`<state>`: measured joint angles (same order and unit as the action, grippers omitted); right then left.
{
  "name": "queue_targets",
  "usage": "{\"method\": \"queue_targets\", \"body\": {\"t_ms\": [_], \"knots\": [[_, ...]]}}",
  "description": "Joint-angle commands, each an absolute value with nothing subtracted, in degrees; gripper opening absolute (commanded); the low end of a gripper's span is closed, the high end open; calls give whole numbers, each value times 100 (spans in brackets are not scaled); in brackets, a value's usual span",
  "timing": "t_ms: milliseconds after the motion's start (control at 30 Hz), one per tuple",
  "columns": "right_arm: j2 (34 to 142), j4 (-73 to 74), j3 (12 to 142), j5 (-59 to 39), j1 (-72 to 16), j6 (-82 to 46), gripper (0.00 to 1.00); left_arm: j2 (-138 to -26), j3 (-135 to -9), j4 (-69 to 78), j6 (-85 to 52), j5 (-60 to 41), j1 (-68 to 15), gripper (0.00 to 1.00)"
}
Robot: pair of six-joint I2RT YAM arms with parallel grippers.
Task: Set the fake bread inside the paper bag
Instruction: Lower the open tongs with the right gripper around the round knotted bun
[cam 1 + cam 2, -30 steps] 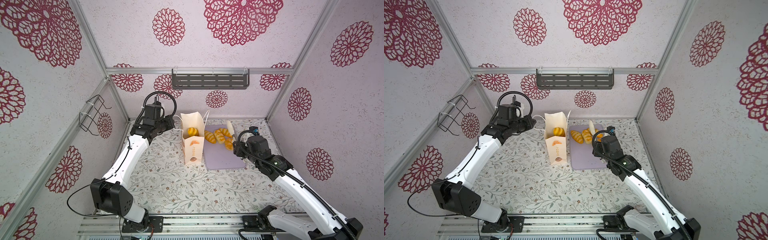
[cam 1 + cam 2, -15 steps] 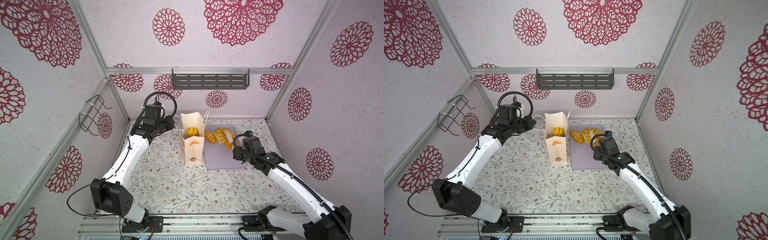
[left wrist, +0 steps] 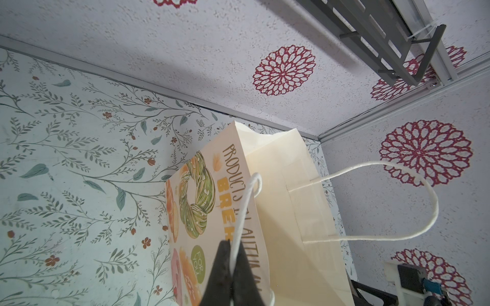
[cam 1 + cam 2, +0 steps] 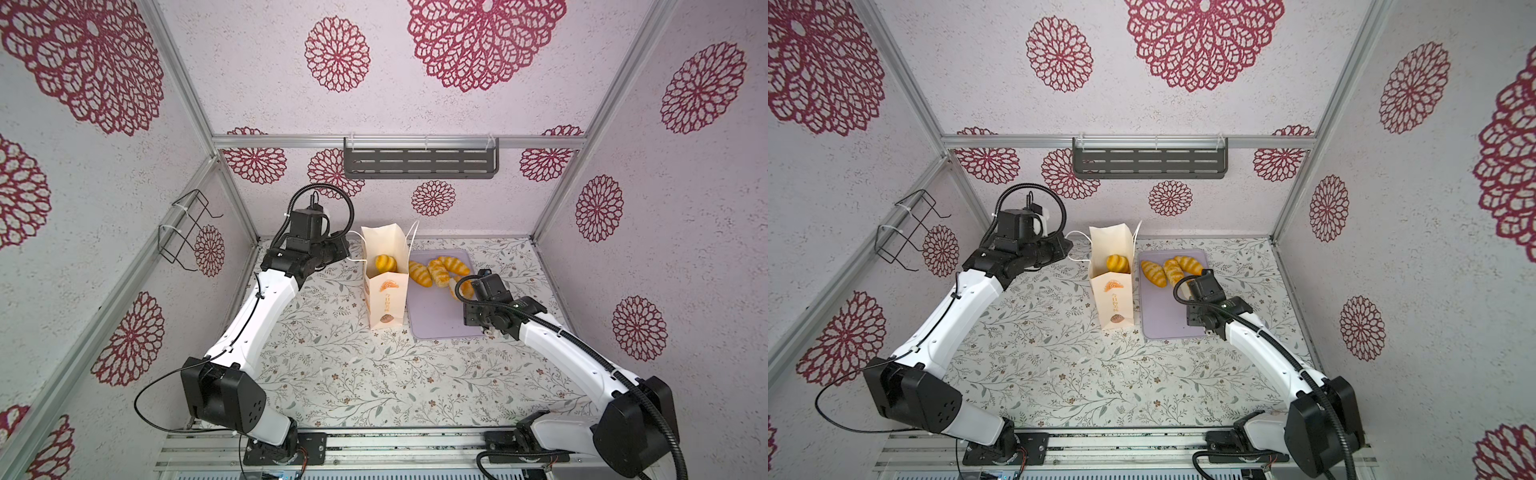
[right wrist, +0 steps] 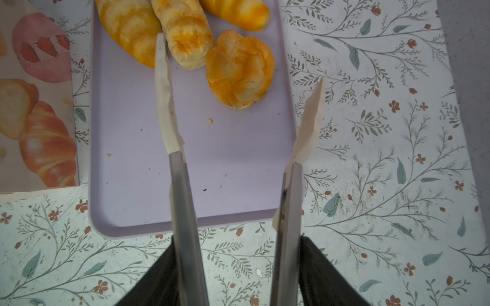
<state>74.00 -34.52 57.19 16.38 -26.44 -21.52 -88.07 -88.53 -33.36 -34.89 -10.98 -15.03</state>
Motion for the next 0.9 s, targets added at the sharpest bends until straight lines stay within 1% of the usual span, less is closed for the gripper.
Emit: {"method": "queue_targets", "body": {"t_ms": [0,167,533,867], "knots": [[7391,-3313,5781,1813,-2612,-1905,66,-8816,-8905,-3340,-3375,-1080,-1543,0],[7508,-3069,5643,1752,-2614,-1627,68,-8815,-8912,-3340,-3368,-1066,-1544,0],[8022,-2799,5665,1767,-2615,-1147,68,-8811,-8910,-3339,-3371,-1062,-1540,0],[8499,-2608,5761,1878,-2611,-968,68,-8837,-8902,-3343,-3355,-1028,-1555,0]]}}
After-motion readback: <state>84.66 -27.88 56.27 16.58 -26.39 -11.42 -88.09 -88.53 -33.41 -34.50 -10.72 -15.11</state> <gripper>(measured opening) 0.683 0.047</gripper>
